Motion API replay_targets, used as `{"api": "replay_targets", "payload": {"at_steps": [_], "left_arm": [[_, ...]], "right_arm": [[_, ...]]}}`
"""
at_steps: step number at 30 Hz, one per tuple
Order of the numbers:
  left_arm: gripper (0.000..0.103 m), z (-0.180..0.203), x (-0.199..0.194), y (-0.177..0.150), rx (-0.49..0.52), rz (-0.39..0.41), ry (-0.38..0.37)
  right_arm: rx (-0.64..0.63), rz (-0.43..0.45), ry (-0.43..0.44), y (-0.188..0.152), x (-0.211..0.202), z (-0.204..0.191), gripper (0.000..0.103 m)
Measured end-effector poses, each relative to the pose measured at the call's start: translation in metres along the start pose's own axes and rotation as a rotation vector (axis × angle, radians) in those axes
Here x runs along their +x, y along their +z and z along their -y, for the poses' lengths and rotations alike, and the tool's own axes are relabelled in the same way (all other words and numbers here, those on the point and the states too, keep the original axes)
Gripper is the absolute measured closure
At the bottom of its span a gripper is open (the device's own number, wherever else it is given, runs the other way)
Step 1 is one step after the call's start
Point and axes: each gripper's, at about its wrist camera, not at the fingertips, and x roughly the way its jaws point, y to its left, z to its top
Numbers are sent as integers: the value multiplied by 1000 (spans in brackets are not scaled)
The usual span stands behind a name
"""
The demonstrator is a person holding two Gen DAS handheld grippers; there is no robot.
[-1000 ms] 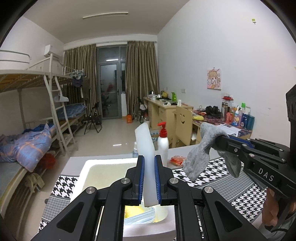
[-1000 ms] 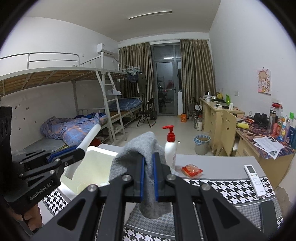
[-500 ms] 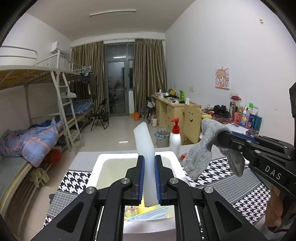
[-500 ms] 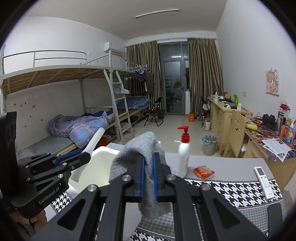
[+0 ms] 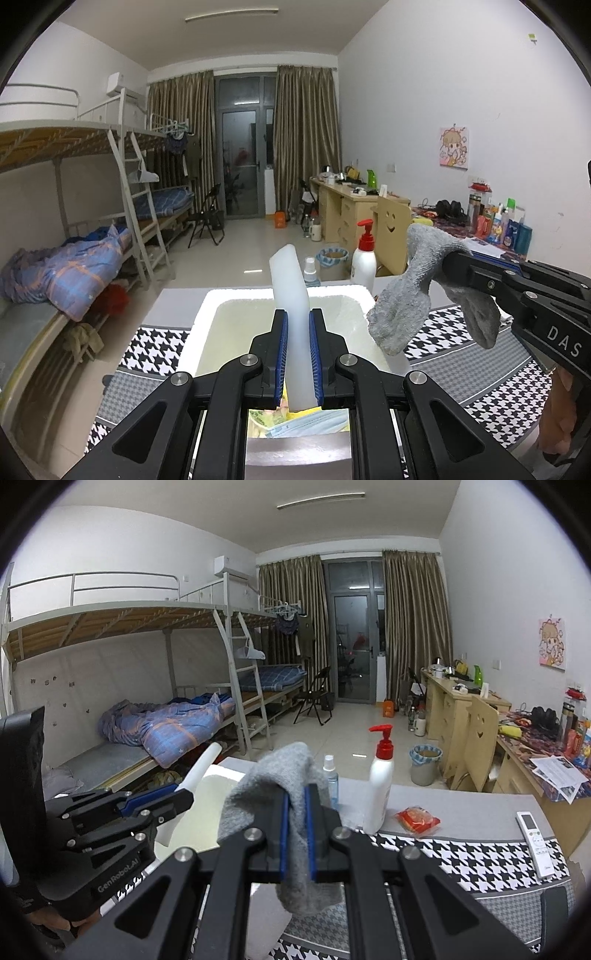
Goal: Organize soft objects
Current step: 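Carry the foam stick and grey sock over the white foam box with both grippers, then lower the foam stick into the foam box and open the left gripper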
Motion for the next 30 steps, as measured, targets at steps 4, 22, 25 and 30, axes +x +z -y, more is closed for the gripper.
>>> {"api": "replay_targets", "payload": {"at_steps": [4,22,25,30], "left_arm": [[90,-5,3,-2,-5,-14,16],[28,-19,11,-5,-28,-39,36],[24,-19,9,-5,-30,-36,45],[13,-19,5,-5,-28,-15,68]], "right_arm": [[-1,-5,-2,1,2,-1,92],[-16,-12,-17,2,8,-9,92],[-13,-13,-18,2,8,-10,92],[-14,-12,-12,3,9,-13,92]]}}
